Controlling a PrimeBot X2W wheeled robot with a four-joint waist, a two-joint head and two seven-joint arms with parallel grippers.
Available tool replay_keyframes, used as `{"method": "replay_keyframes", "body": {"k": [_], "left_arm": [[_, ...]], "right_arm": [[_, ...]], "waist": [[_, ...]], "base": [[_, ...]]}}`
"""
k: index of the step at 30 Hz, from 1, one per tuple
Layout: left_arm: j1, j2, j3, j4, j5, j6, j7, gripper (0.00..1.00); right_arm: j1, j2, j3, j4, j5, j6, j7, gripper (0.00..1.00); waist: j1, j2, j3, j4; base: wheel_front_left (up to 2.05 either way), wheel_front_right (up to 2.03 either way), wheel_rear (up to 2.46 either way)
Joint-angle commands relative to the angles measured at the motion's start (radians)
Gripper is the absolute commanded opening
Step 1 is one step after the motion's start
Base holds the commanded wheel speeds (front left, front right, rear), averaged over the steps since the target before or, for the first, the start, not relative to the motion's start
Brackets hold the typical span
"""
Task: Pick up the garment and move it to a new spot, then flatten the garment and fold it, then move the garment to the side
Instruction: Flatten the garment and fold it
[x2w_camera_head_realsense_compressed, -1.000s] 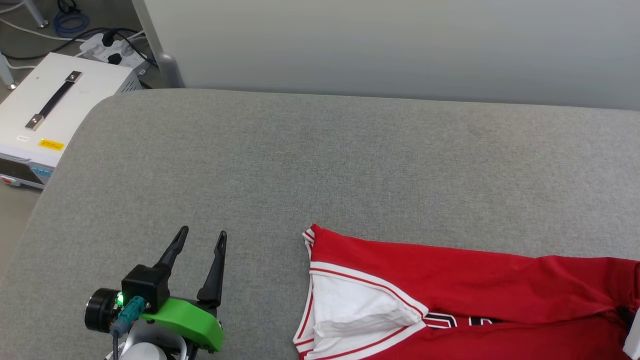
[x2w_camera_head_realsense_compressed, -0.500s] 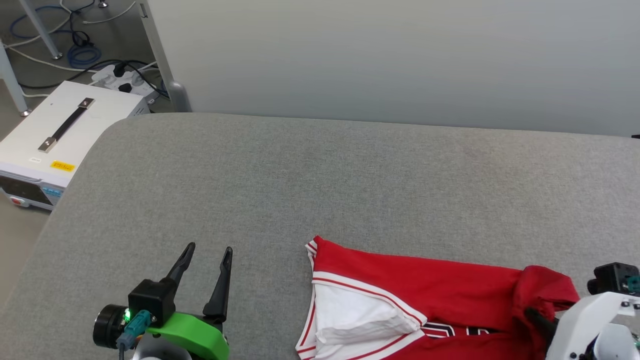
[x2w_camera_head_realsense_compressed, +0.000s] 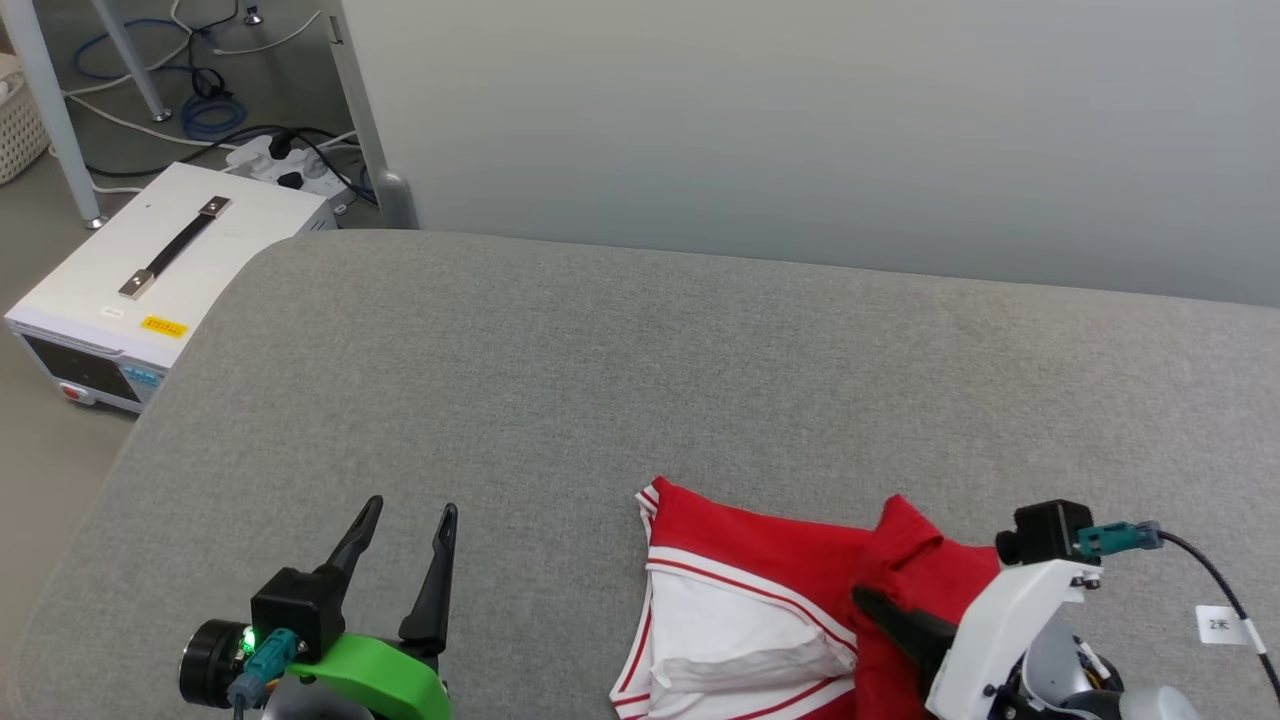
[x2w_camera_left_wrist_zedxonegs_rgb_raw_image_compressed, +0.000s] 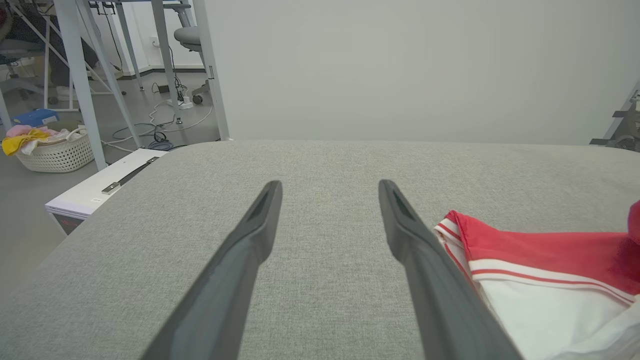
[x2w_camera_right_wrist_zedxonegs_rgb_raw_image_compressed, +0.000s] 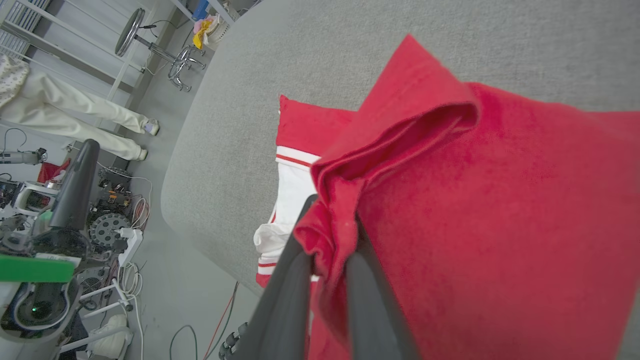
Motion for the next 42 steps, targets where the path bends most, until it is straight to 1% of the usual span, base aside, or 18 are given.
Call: {"method": "replay_keyframes", "body": {"k": [1, 5, 10, 16, 17, 18, 19, 23, 26, 29, 31, 33, 35, 36, 37, 40, 42], "left_arm": [[0.014, -0.007, 0.004, 0.003, 0.008, -0.007, -0.006, 1.0], [0.01, -0.007, 0.006, 0.009, 0.01, -0.012, -0.006, 1.0], [0.004, -0.012, 0.004, 0.015, 0.014, -0.017, -0.006, 1.0], [-0.005, -0.018, 0.006, 0.021, 0.017, -0.021, -0.006, 1.0], [-0.006, -0.019, 0.007, 0.022, 0.017, -0.021, -0.006, 1.0], [-0.007, -0.019, 0.007, 0.023, 0.017, -0.021, -0.006, 1.0], [-0.008, -0.02, 0.008, 0.025, 0.018, -0.022, -0.006, 1.0], [-0.009, -0.021, 0.011, 0.029, 0.019, -0.024, -0.006, 1.0], [-0.008, -0.023, 0.013, 0.032, 0.02, -0.025, -0.006, 1.0], [-0.005, -0.024, 0.016, 0.033, 0.022, -0.025, -0.006, 1.0], [-0.002, -0.025, 0.017, 0.028, 0.024, -0.025, -0.006, 1.0], [0.002, -0.026, 0.021, 0.022, 0.025, -0.024, -0.006, 1.0], [0.005, -0.029, 0.023, 0.015, 0.026, -0.024, -0.006, 1.0], [0.007, -0.03, 0.024, 0.011, 0.027, -0.024, -0.006, 1.0], [0.008, -0.032, 0.024, 0.008, 0.026, -0.024, -0.006, 1.0], [0.008, -0.042, 0.031, -0.011, 0.021, -0.026, -0.006, 1.0], [0.008, -0.047, 0.033, -0.021, 0.019, -0.028, -0.006, 1.0]], "right_arm": [[-0.028, 0.002, 0.033, 0.03, 0.024, -0.001, -0.028, 0.0], [-0.07, 0.002, 0.117, 0.121, 0.079, -0.001, -0.106, 0.0], [-0.133, 0.002, 0.197, 0.245, 0.14, -0.001, -0.203, 0.0], [-0.221, 0.002, 0.279, 0.42, 0.17, -0.001, -0.297, 0.0], [-0.233, 0.002, 0.295, 0.435, 0.179, -0.001, -0.31, 0.21], [-0.244, 0.002, 0.314, 0.448, 0.192, -0.001, -0.321, 0.74], [-0.255, 0.002, 0.34, 0.46, 0.218, -0.001, -0.333, 1.0], [-0.29, 0.002, 0.444, 0.473, 0.329, -0.001, -0.364, 1.0], [-0.317, 0.002, 0.496, 0.485, 0.394, -0.001, -0.388, 1.0], [-0.351, 0.002, 0.531, 0.501, 0.43, -0.001, -0.409, 1.0], [-0.375, 0.002, 0.531, 0.516, 0.43, -0.001, -0.426, 1.0], [-0.403, 0.002, 0.521, 0.531, 0.388, -0.001, -0.447, 1.0], [-0.431, 0.002, 0.497, 0.538, 0.31, -0.001, -0.468, 1.0], [-0.444, -0.004, 0.483, 0.534, 0.252, -0.001, -0.479, 1.0], [-0.452, -0.018, 0.474, 0.525, 0.201, -0.001, -0.488, 1.0], [-0.459, -0.098, 0.443, 0.468, 0.018, -0.001, -0.528, 1.0], [-0.444, -0.148, 0.408, 0.424, -0.069, -0.001, -0.547, 1.0]], "waist": [[0.0, 0.0, 0.0, 0.011], [0.0, 0.0, 0.002, 0.027], [0.0, 0.0, 0.008, 0.05], [0.0, 0.0, 0.017, 0.072], [0.0, 0.0, 0.02, 0.074], [0.0, 0.0, 0.021, 0.076], [0.0, 0.0, 0.022, 0.078], [0.0, 0.0, 0.021, 0.081], [0.0, 0.0, 0.015, 0.078], [0.0, 0.0, 0.007, 0.07], [0.0, 0.0, 0.003, 0.062], [0.0, 0.0, 0.001, 0.05], [0.0, 0.0, 0.0, 0.038], [0.0, 0.0, 0.0, 0.031], [0.0, 0.0, 0.0, 0.025], [0.0, 0.0, 0.002, 0.006], [0.0, 0.0, 0.003, -0.007]], "base": [[0.0, 0.0, 0.0], [0.0, 0.0, 0.0], [0.0, 0.0, 0.0], [0.0, 0.0, 0.0], [0.0, 0.0, 0.0], [0.0, 0.0, 0.0], [0.0, 0.0, 0.0], [0.0, 0.0, 0.0], [0.0, 0.0, 0.0], [0.0, 0.0, 0.0], [0.0, 0.0, 0.0], [0.0, 0.0, 0.0], [0.0, 0.0, 0.0], [0.0, 0.0, 0.0], [0.0, 0.0, 0.0], [0.0, 0.0, 0.0], [0.0, 0.0, 0.0]]}}
